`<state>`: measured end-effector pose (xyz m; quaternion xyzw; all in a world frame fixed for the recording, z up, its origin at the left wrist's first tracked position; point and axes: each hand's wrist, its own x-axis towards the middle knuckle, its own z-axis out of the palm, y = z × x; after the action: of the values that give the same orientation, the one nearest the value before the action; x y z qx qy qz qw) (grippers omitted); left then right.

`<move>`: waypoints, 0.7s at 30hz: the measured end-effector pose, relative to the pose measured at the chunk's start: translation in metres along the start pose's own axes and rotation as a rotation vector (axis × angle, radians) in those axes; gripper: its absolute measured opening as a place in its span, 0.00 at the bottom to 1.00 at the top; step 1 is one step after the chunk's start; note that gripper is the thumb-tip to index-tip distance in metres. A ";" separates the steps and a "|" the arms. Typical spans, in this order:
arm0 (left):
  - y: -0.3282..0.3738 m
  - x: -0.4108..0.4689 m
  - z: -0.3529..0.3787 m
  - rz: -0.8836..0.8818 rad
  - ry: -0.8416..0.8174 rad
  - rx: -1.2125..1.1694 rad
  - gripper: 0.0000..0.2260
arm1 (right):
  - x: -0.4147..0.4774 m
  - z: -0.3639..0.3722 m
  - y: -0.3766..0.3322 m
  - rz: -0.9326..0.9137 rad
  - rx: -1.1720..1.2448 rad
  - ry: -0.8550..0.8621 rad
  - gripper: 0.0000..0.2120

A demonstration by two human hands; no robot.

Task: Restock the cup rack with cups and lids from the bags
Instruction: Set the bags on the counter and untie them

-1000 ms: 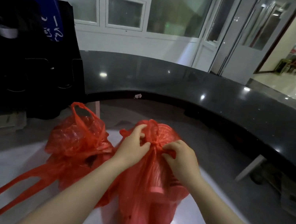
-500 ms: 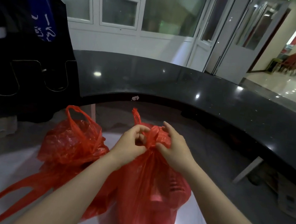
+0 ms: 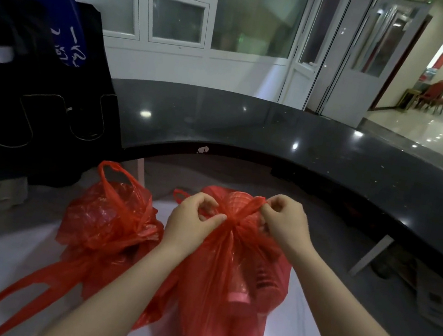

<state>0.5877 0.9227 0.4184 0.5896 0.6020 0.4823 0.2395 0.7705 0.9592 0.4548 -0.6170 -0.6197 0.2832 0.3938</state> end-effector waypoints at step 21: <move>-0.024 -0.015 0.004 -0.167 0.064 -0.039 0.13 | -0.020 0.008 0.011 -0.315 -0.558 -0.243 0.12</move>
<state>0.5824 0.9135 0.3924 0.5168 0.6468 0.4911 0.2709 0.7680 0.9410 0.4385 -0.5594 -0.8033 0.1098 0.1723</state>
